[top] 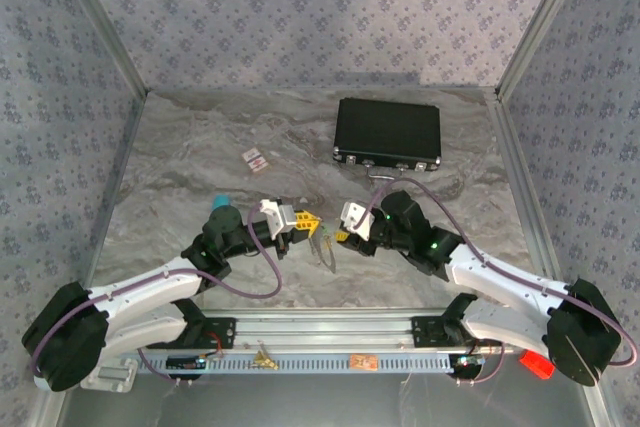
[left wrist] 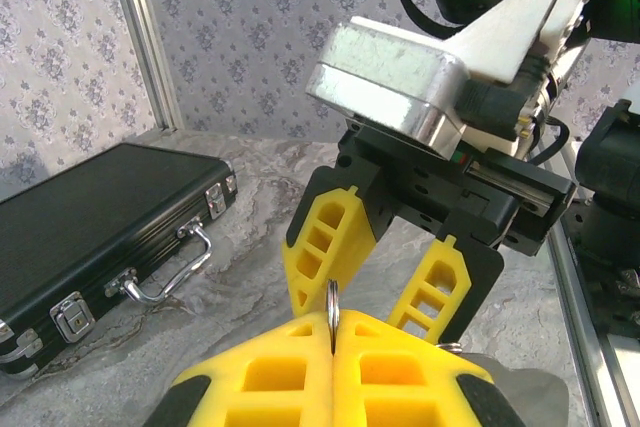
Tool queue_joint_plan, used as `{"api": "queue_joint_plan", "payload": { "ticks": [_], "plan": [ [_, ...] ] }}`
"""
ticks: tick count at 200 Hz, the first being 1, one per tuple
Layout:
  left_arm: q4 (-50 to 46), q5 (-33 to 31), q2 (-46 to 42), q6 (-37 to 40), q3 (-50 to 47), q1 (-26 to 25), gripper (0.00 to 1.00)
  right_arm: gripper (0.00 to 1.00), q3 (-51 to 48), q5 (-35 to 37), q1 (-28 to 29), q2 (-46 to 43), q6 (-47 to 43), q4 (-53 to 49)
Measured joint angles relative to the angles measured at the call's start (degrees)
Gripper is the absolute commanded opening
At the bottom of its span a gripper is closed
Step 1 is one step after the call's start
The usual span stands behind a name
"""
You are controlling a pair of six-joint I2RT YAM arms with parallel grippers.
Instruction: Put the keys on the keyring
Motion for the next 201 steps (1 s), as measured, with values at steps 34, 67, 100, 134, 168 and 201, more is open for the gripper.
{"api": "queue_joint_plan", "payload": {
  "ticks": [34,67,100,134,168,201],
  "plan": [
    [0.00,0.00,0.00,0.00,0.02,0.00,0.00,0.39,0.00,-2.89,1.46,0.87,1.25,3.15],
    [0.00,0.00,0.07,0.00,0.02,0.00,0.00,0.40,-0.07,-5.84,2.01,1.20,2.10,4.98],
    [-0.02,-0.02,0.66,-0.04,0.02,0.00,0.00,0.39,-0.17,-6.91,2.14,1.60,3.17,7.06],
    [-0.02,-0.02,0.70,-0.20,0.02,0.00,0.00,0.37,-0.17,-6.40,2.89,3.56,4.22,9.49],
    [-0.02,-0.02,0.70,-0.22,0.02,0.00,0.00,0.29,-0.17,-4.85,3.45,4.48,4.48,11.19],
    [-0.02,-0.09,0.70,-0.22,0.02,0.00,0.00,0.19,-0.17,-3.39,3.52,4.50,4.70,11.56]
  ]
}}
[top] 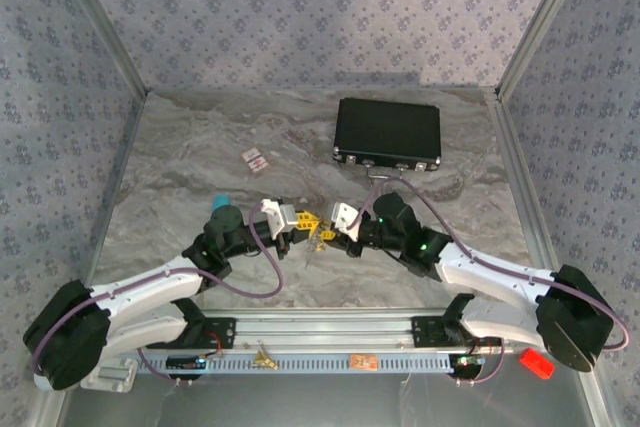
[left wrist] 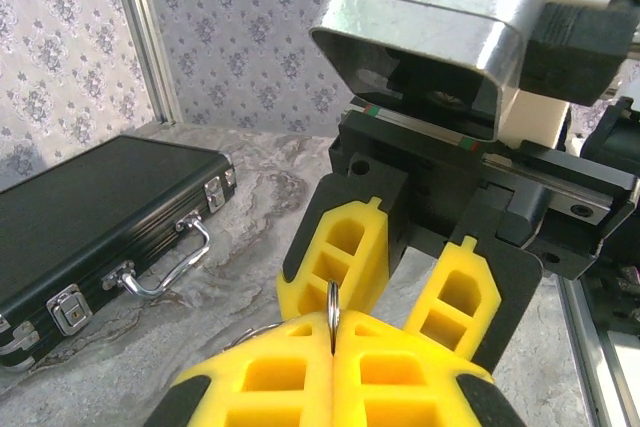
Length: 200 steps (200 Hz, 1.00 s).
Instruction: Put the keys on the keyring
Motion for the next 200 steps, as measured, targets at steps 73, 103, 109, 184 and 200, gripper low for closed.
{"api": "queue_joint_plan", "payload": {
  "ticks": [73,103,109,184,200],
  "plan": [
    [-3.50,-1.97,-0.07,0.55,0.20,0.00,0.00,0.00,0.59,4.50,0.00,-2.45,-0.92,-5.95],
    [-4.83,-2.14,-0.07,1.38,1.01,-0.02,0.00,0.00,2.29,5.70,-0.07,-3.50,-0.92,-9.31],
    [-5.18,-2.12,-0.07,1.60,1.16,-0.02,0.00,0.00,2.78,5.92,-0.07,-3.58,-0.90,-9.97],
    [-11.96,-1.31,-0.02,4.22,3.89,-0.04,0.04,0.00,8.44,6.97,-0.11,-3.65,-3.10,-15.93],
    [-12.92,-1.36,0.04,4.79,4.55,-0.04,0.23,0.00,9.20,7.08,-0.11,-3.65,-3.76,-17.51]
  ]
}}
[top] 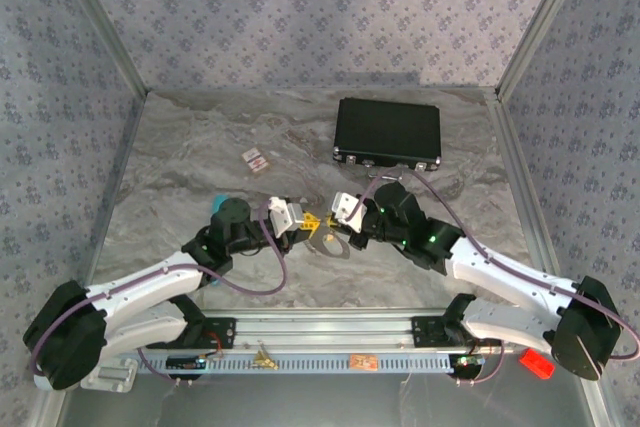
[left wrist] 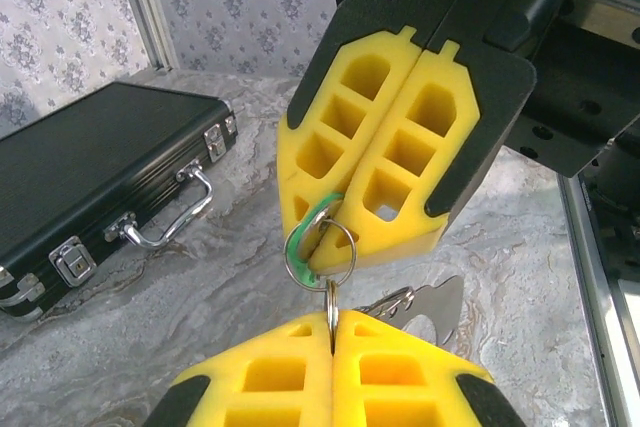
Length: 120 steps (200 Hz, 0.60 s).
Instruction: Put the keys on the keyring
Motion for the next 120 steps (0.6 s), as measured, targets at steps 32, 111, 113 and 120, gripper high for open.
{"api": "queue_joint_plan", "payload": {
  "ticks": [32,111,113,120],
  "plan": [
    [-0.13,-0.68,-0.02,0.55,0.09,0.00,0.51,0.00,1.16,0.70,-0.02,0.00,-1.25,-1.99],
    [-1.92,-23.28,-12.90,-0.74,-1.84,0.00,0.79,0.00,8.79,1.64,0.26,3.37,-4.70,-9.64],
    [-2.36,-24.74,-13.44,-0.98,-1.77,0.00,0.79,0.00,9.16,1.60,0.33,3.65,-4.70,-9.81],
    [-4.20,-29.55,-15.28,-1.64,-1.25,0.04,0.80,0.00,10.62,1.29,0.79,4.94,-4.72,-10.05]
  ]
}}
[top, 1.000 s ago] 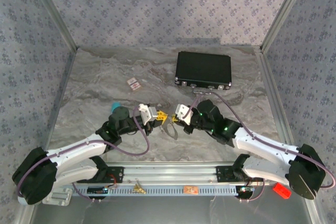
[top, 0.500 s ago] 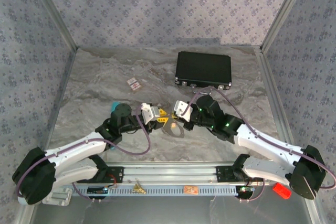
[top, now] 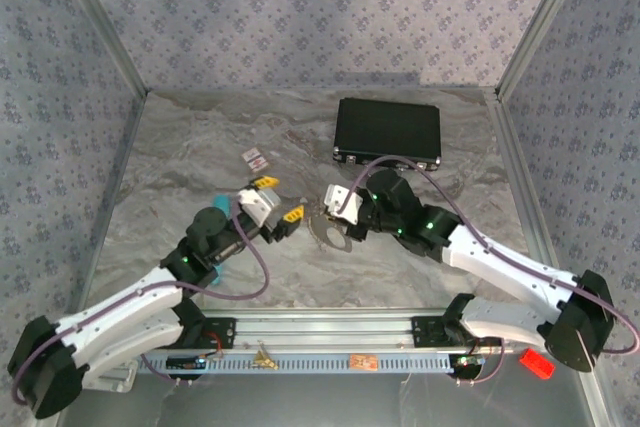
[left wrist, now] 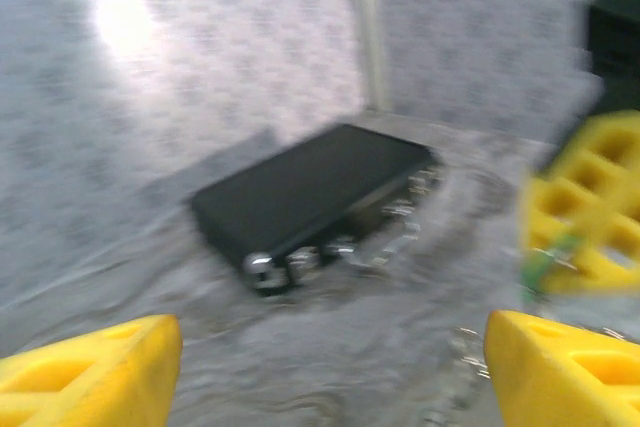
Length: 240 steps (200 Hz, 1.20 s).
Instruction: Put the keys on the keyring
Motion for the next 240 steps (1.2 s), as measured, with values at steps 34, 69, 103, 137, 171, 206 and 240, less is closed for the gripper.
{"api": "queue_joint_plan", "payload": {
  "ticks": [34,69,103,137,171,206,240],
  "plan": [
    [-9.90,-18.05,-5.40,-4.70,5.68,2.08,0.80,0.00,6.29,-2.51,5.01,7.43,0.90,1.92],
    [-15.37,-25.75,-8.52,-9.35,7.87,4.79,0.81,0.00,9.01,-4.02,8.85,14.84,5.53,8.90],
    [-18.71,-29.18,-8.96,-11.23,7.89,6.12,0.82,0.00,9.07,-0.66,9.38,20.28,9.53,12.61],
    [-20.15,-29.59,-8.15,-12.68,7.89,8.24,0.83,0.00,7.67,3.74,7.78,21.33,8.28,9.92],
    [-20.09,-29.57,-7.21,-13.64,7.39,10.05,0.83,0.00,5.14,7.80,5.81,21.35,3.06,2.43],
    [-18.34,-29.55,-5.01,-13.66,4.09,11.72,0.83,0.05,3.48,12.17,4.26,22.18,-2.32,-5.99],
    [-16.52,-29.57,-2.12,-13.57,1.79,13.40,0.83,0.14,1.77,19.04,4.00,24.06,-5.73,-11.61]
  ]
}}
